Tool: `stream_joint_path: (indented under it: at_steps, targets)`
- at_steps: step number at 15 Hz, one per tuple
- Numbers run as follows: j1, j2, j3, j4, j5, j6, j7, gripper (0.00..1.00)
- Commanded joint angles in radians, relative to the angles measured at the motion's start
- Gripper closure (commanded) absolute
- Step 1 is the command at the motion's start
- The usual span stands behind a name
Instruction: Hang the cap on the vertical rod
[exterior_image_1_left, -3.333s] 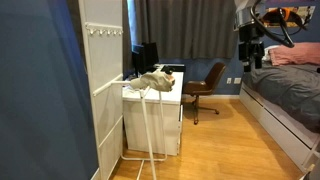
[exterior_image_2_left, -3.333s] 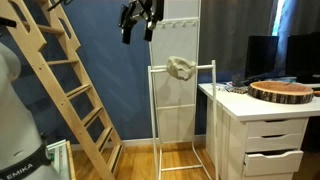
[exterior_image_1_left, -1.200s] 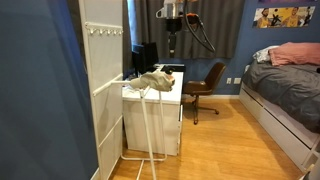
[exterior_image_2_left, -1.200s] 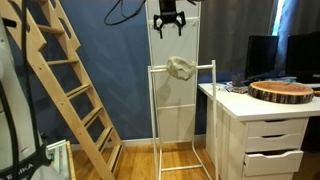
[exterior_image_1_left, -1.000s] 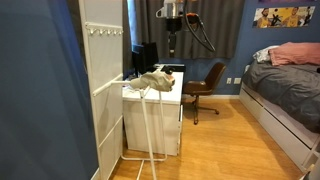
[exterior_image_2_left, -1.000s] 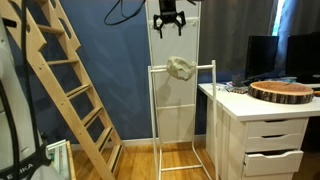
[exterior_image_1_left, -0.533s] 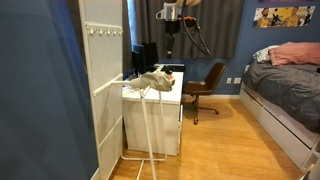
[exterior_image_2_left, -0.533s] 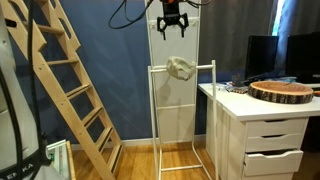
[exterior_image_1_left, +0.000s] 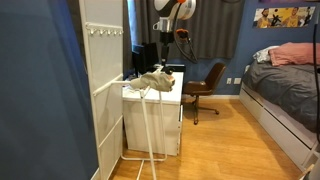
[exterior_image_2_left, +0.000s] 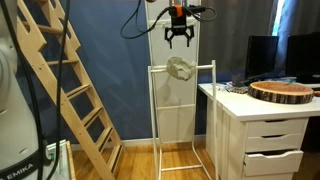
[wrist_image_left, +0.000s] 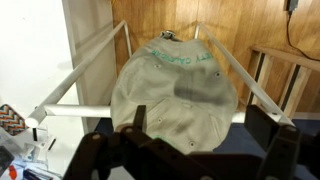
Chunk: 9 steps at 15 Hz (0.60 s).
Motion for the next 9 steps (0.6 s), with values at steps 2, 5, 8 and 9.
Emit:
stream_joint_path:
  at_steps: [2, 5, 8, 9]
  targets:
    - [-0.021, 0.122, 0.041, 0.122, 0.028, -0.016, 0.000, 0.00]
    - [-0.025, 0.174, 0.051, 0.166, 0.023, -0.022, -0.001, 0.00]
    - [-0.029, 0.215, 0.056, 0.199, 0.021, -0.030, -0.002, 0.00]
    - [-0.028, 0.227, 0.056, 0.208, 0.017, -0.029, 0.001, 0.00]
